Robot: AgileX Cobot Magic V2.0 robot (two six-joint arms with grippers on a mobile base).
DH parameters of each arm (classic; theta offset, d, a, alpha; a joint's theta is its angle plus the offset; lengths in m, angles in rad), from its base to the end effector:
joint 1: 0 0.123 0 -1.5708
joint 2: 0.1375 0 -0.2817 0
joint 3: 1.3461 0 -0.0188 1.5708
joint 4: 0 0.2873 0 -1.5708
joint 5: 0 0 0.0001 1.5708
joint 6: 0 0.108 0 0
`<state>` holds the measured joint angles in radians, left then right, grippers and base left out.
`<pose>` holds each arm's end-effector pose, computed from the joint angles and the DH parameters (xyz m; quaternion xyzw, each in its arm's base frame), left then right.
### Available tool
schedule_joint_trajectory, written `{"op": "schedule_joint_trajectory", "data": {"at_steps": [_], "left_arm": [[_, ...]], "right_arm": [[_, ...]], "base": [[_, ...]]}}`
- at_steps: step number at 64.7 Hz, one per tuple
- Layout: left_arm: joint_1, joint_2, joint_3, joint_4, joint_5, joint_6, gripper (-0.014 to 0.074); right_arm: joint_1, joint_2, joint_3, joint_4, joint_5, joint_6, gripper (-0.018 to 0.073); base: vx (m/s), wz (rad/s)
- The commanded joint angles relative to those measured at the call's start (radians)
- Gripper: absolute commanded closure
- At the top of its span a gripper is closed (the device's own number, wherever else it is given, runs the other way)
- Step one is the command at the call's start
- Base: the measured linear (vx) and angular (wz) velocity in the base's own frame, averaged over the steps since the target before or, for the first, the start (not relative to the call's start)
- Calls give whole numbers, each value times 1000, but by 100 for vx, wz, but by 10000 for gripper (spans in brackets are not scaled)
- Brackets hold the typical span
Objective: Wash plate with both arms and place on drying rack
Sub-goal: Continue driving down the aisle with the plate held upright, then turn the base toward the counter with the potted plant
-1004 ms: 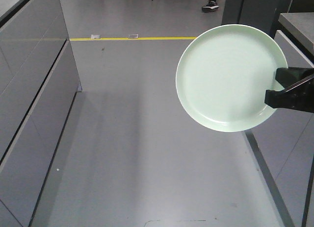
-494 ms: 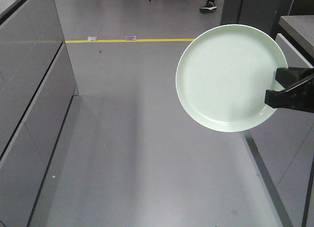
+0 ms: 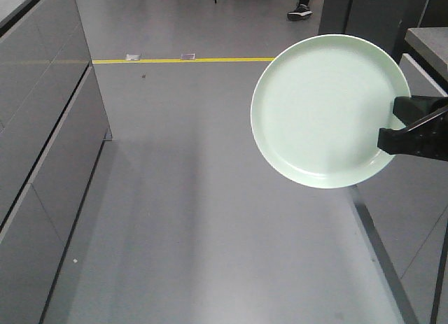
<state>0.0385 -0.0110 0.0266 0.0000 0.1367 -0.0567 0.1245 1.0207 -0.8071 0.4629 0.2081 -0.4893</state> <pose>0.1135 0.0044 0.1907 -0.0347 0.7289 -0.0062 0.6837 0.2733 0.0443 0.3303 -0.0915 0.8031 0.0636 0.5853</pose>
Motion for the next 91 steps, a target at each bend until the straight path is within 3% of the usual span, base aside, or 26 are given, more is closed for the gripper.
{"op": "schedule_joint_trajectory", "data": {"at_steps": [1,91], "left_arm": [[1,-16,15,-6,-73,-11,602],[1,-16,15,-6,-73,-11,602]], "right_arm": [[-3,-17,-28,9,-74,-8,564],[-3,-17,-28,9,-74,-8,564]], "base": [[10,3],[10,1]]}}
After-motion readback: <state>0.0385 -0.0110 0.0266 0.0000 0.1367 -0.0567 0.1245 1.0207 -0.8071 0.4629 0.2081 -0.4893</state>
